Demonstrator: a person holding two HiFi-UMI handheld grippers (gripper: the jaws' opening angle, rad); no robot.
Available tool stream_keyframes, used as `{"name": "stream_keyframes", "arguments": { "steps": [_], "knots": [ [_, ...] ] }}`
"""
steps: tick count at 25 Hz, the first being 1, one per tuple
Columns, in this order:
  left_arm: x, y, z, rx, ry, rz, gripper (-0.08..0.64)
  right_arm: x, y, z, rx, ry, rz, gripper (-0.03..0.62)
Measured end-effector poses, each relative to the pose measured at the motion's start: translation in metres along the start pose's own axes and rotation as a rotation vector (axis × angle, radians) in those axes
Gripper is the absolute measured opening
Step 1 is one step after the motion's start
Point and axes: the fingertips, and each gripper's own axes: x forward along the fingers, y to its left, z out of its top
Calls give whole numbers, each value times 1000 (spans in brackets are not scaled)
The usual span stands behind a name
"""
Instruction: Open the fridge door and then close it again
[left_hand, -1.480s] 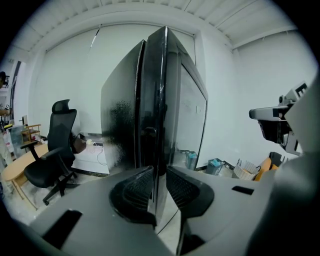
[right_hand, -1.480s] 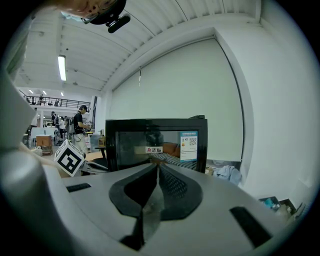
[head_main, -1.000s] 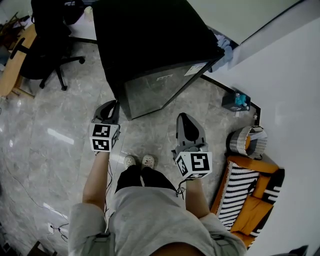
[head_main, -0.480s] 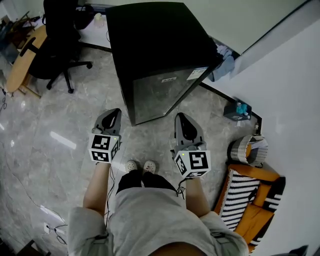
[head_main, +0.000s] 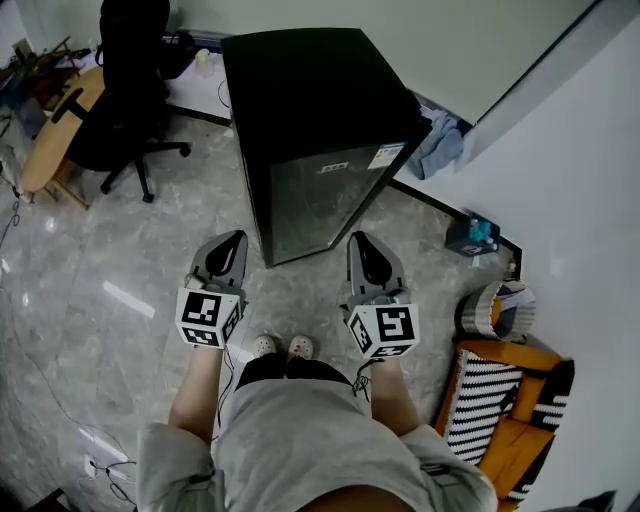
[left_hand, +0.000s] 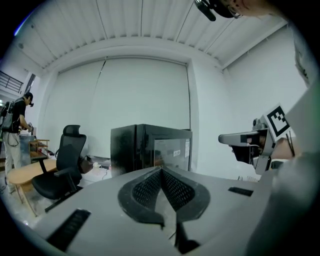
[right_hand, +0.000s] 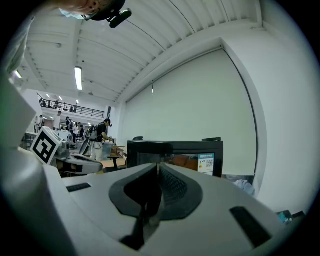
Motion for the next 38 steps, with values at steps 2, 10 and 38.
{"name": "stream_keyframes", "arguments": {
  "steps": [2, 10, 38],
  "knots": [
    [-8, -4, 10, -2, -28, 3, 14, -5, 1, 5, -4, -10, 0, 26],
    [-32, -13, 37, 4, -111, 15, 14, -18, 7, 23, -24, -44, 3, 26],
    [-63, -21, 50, 13, -168, 1, 14, -34, 37, 45, -65, -95, 34, 26]
  ]
}}
